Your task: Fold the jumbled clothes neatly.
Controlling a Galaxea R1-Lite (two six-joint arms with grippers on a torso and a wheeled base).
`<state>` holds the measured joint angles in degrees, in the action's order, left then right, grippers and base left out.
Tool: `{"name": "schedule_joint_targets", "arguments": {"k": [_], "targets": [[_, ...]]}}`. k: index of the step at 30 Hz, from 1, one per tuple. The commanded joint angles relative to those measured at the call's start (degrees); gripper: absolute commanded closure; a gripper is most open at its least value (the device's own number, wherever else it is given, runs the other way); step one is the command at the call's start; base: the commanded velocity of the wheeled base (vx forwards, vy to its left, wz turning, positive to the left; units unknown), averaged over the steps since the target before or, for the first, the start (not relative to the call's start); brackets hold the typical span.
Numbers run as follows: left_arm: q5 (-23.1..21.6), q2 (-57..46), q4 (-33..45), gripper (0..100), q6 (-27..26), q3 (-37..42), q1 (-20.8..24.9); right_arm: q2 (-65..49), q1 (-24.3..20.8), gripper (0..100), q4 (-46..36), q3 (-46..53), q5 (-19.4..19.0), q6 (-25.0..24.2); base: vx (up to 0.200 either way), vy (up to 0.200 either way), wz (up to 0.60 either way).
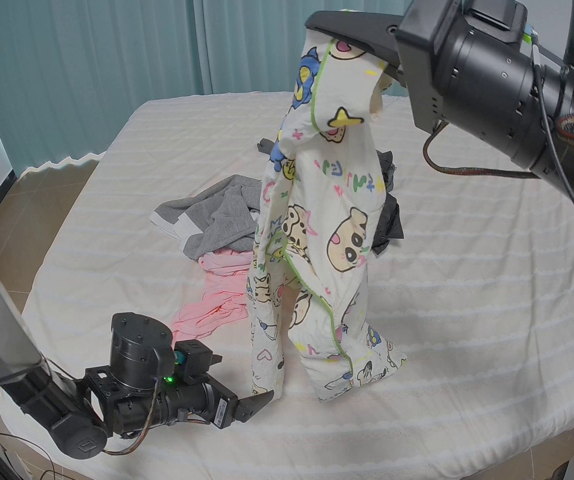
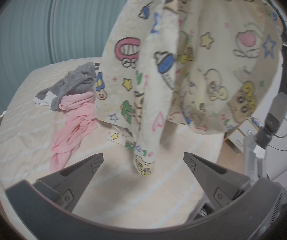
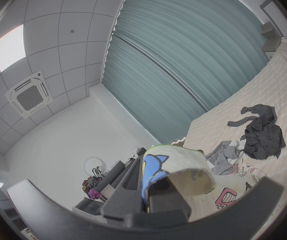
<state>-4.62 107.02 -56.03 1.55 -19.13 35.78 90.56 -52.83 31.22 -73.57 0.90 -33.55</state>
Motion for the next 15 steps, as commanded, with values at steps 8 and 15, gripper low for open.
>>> {"name": "schedule_joint_targets", "arguments": {"k": [8, 15], "targets": [[5.24, 13.92, -16.04, 0, 3.11, -3.99, 0.70, -0.65, -1.31, 100, 0.07, -0.08, 0.24, -0.03, 0.000, 0.000, 0.00], [5.85, 20.42, -23.25, 0, 3.99, -6.89, 1.05, -0.92, -1.31, 100, 0.16, 0.01, 0.24, -0.20, 0.000, 0.000, 0.00]]}}
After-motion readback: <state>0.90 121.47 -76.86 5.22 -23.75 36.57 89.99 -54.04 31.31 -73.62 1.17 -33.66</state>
